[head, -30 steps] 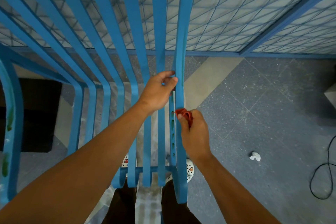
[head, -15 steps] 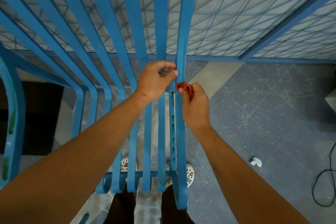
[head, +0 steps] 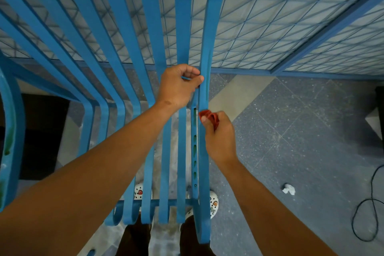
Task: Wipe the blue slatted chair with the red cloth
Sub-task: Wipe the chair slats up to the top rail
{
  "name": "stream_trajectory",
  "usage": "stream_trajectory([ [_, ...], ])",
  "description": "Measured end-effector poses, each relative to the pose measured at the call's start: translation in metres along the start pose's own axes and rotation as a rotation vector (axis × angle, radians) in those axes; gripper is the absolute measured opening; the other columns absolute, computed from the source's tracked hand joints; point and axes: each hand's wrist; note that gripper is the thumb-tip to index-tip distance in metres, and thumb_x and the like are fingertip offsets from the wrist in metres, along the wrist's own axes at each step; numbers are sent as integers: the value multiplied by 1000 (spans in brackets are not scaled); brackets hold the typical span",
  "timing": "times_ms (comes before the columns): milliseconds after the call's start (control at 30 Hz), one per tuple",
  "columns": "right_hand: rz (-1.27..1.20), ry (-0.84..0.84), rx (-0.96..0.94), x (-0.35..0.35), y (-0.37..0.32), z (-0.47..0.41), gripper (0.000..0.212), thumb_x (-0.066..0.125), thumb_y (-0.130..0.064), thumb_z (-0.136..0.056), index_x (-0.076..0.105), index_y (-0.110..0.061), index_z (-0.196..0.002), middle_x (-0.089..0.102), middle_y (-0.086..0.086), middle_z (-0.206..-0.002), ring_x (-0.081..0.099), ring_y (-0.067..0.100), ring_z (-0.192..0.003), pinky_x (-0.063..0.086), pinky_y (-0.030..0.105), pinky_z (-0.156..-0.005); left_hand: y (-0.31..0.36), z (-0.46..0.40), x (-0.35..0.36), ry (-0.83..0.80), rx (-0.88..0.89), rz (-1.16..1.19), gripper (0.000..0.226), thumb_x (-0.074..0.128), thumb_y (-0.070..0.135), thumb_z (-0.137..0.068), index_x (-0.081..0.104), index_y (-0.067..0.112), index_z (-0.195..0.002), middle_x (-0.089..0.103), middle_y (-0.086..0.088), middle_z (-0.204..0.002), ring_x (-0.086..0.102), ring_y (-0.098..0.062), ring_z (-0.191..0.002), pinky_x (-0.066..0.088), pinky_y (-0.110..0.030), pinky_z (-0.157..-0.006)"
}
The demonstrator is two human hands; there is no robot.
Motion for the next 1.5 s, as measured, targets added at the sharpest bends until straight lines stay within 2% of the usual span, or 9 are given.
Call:
stream_trajectory([
  [200, -93, 35, -153, -8, -41, -66, 14, 67, -19, -96, 58, -15, -86, 58, -13, -72, 53, -5, -62, 39, 11, -56, 20, -17, -7, -21, 41, 25, 2, 72, 12, -93, 72, 14, -93, 71, -3, -83, 73, -15, -70, 62, -29, -66],
  [300, -106, 2, -217, -17, -62, -93, 19, 70, -20, -94, 55, -23, -81, 58, -10, -70, 53, 1, -62, 40, 14, -57, 34, -23, -11, -18, 24, 106, 16, 61, 22, -101, 72, 18, -91, 73, -2, -86, 73, -12, -70, 60, -25, -66],
  [400, -110, -2, -264, -23, -78, -110, 20, 71, -22, -92, 56, -14, -83, 55, -6, -70, 49, 7, -62, 40, 20, -57, 40, -24, -13, -30, -14, 130, 33, 50, 36, -106, 73, 12, -102, 76, -6, -95, 75, -19, -80, 61, -30, -71],
  [633, -136, -101, -150, -20, -53, -88, 19, 72, -25, -93, 54, -27, -86, 64, -7, -77, 63, 11, -71, 53, 29, -65, 39, -22, -13, -91, -39, 193, 29, 42, 42, -107, 69, 30, -106, 76, 5, -104, 75, -11, -85, 61, -31, -79],
  [900, -55, -135, -36, -18, -33, -68, 22, 72, -32, -93, 58, -15, -96, 63, -9, -80, 60, 3, -70, 45, 10, -57, 42, -24, -16, -155, -65, 174, 32, 41, 52, -105, 66, 32, -110, 76, 4, -107, 74, -12, -93, 60, -35, -87],
  [1033, -63, -129, -41, -20, -32, -63, 20, 72, -31, -94, 56, -17, -92, 66, -6, -81, 64, 8, -71, 49, 16, -58, 43, -20, -15, -185, -62, 172, 30, 41, 52, -105, 65, 34, -107, 75, 4, -109, 74, -14, -95, 60, -36, -89],
  [1133, -44, -130, -19, -22, -24, -56, 25, 71, -34, -93, 56, -14, -92, 68, 1, -82, 67, 17, -74, 54, 33, -63, 42, -16, -13, -214, -60, 166, 33, 40, 51, -105, 66, 32, -109, 75, 2, -110, 74, -16, -96, 60, -36, -89],
  [1267, -26, -137, -21, -28, -15, -51, 26, 71, -38, -92, 54, -20, -87, 66, -2, -78, 66, 13, -70, 56, 35, -62, 35, -10, -10, -234, -66, 152, 31, 42, 52, -104, 65, 33, -112, 74, 3, -113, 73, -15, -97, 59, -36, -89],
  [1500, 4, -51, -158, -35, -47, -72, 24, 71, -32, -93, 54, -17, -86, 60, -7, -72, 55, 0, -60, 44, 18, -52, 34, -9, -10, -241, -57, 124, 42, 39, 52, -105, 64, 25, -125, 73, 2, -117, 74, -15, -99, 59, -40, -92],
])
Point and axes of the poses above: each hand's wrist, its own z-axis away from the middle knuckle, its own x-axis out of the palm, y = z × x
